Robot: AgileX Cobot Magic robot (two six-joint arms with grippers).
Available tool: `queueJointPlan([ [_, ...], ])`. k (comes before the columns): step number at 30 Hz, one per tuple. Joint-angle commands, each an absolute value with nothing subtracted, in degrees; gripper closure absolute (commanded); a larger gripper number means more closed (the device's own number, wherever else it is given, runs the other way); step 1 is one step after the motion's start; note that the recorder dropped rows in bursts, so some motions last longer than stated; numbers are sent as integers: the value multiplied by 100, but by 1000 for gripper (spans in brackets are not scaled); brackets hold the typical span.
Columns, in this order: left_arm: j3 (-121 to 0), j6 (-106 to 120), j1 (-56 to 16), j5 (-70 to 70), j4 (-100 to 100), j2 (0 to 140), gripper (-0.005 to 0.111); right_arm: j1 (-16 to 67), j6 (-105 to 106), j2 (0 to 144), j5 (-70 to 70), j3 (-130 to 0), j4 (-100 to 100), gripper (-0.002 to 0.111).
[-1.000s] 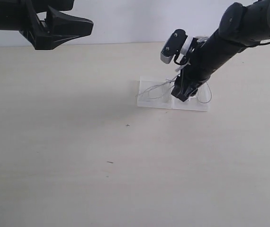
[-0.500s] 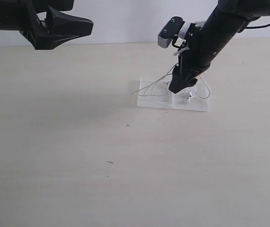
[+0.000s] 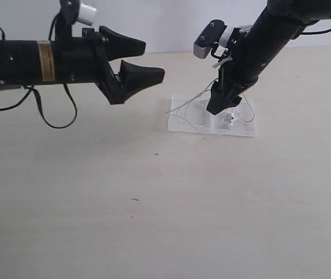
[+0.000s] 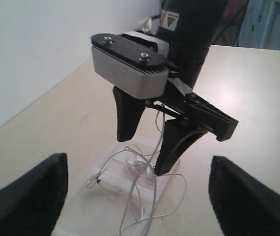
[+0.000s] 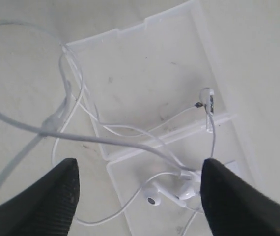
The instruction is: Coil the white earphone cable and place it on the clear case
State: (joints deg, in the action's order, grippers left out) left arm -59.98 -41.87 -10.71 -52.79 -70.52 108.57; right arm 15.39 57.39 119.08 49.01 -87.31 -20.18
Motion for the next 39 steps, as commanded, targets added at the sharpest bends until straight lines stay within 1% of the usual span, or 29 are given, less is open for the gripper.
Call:
queueJointPlan([
  [1, -6281, -3603, -1395, -5410, -6776, 11352, 31, 1532, 5729, 11876, 4807, -8788, -2022, 41],
  [8, -6609, -2819, -1729, -5385, -6326, 11879, 31, 1532, 5707, 11876, 4796, -8788, -1984, 41],
  [16, -7014, -2213, -1794, -5222, -5435, 12357, 31, 1532, 5707, 11876, 4785, -8788, -1950, 42],
  [24, -7028, -2215, -1780, -5222, -5419, 12347, 31, 1532, 5708, 11741, 4768, -8788, -1937, 42],
  [30, -6950, -2909, -1537, -5177, -5553, 11902, 33, 1532, 5572, 11139, 4686, -8788, -1947, 42],
  [32, -6829, -3133, -1377, -5157, -5688, 11662, 44, 1532, 5444, 10944, 4672, -8788, -1947, 43],
  [33, -6765, -3448, -1240, -5163, -5828, 11497, 59, 1532, 5246, 10813, 4604, -8788, -1935, 49],
  [34, -6694, -3848, -1111, -5163, -5911, 11302, 73, 1532, 4890, 10713, 4460, -8788, -1935, 60],
  [35, -6656, -4145, -1031, -5163, -5998, 11196, 82, 1532, 4663, 10662, 4422, -8788, -1935, 67],
  [36, -6610, -4788, -879, -5163, -6336, 11009, 99, 1532, 4285, 10600, 4385, -8764, -1946, 84],
  [37, -6570, -5108, -789, -5163, -6595, 10904, 107, 1532, 4099, 10565, 4371, -8720, -1946, 93],
  [38, -6418, -5302, -660, -5163, -6837, 10703, 107, 1532, 3775, 10509, 4300, -8574, -1946, 108],
  [39, -6259, -5278, -622, -5096, -6759, 10584, 107, 1532, 3695, 10476, 4237, -8478, -1946, 108],
])
